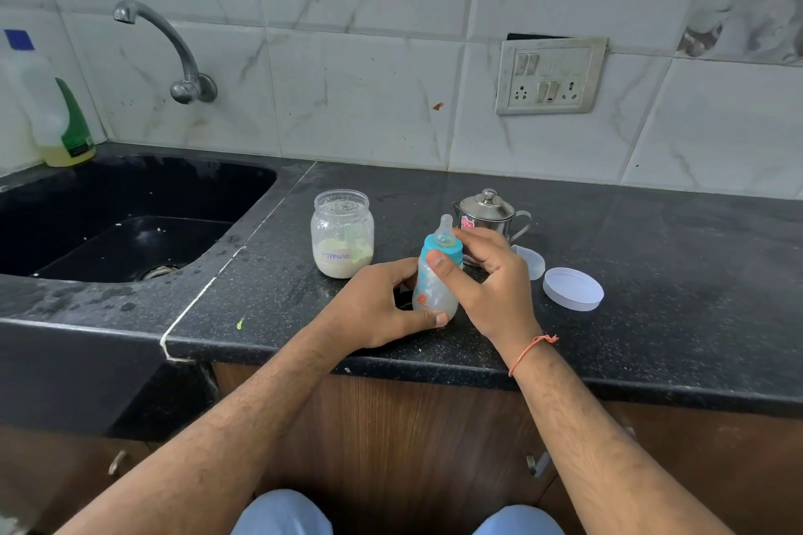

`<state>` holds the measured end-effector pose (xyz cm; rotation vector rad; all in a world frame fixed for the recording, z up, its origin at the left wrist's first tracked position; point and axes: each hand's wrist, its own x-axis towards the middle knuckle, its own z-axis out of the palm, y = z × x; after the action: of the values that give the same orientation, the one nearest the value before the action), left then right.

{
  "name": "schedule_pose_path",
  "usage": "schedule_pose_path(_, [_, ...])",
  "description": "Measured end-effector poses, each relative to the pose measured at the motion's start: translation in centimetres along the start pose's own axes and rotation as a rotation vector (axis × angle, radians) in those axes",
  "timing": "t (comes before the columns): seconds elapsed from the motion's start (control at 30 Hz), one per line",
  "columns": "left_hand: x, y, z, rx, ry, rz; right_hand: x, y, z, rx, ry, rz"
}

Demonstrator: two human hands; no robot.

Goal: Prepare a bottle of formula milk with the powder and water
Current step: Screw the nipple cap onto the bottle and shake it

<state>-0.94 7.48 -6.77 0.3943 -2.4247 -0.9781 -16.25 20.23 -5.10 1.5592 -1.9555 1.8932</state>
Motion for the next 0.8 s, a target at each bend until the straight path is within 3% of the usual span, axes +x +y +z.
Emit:
schedule_pose_path(0.07, [0.0, 0.0, 0.0, 0.006, 0.001, 0.003, 0.0, -0.1, 0.1, 0.013, 0.004, 0.012])
schedule_pose_path(0.23, [0.0, -0.1, 0.0, -0.008, 0.002, -0.004, 0.2, -0.8, 0.1, 0.318, -0.235, 0.102])
schedule_pose_path(0.47, [-0.1, 0.4, 0.0, 0.057, 0.004, 0.005, -0.3, -0.9, 0.0, 0.046, -0.023, 0.028])
schedule_pose_path(0.67, [0.1, 0.2, -0.1, 0.029, 0.011, -0.011, -0.1, -1.0, -0.1, 0.263, -0.206, 0.093])
schedule_pose_path(0.8, [0.0, 0.3, 0.0, 0.049, 0.008, -0.015, -0.2, -0.9, -0.3, 0.172, -0.149, 0.092])
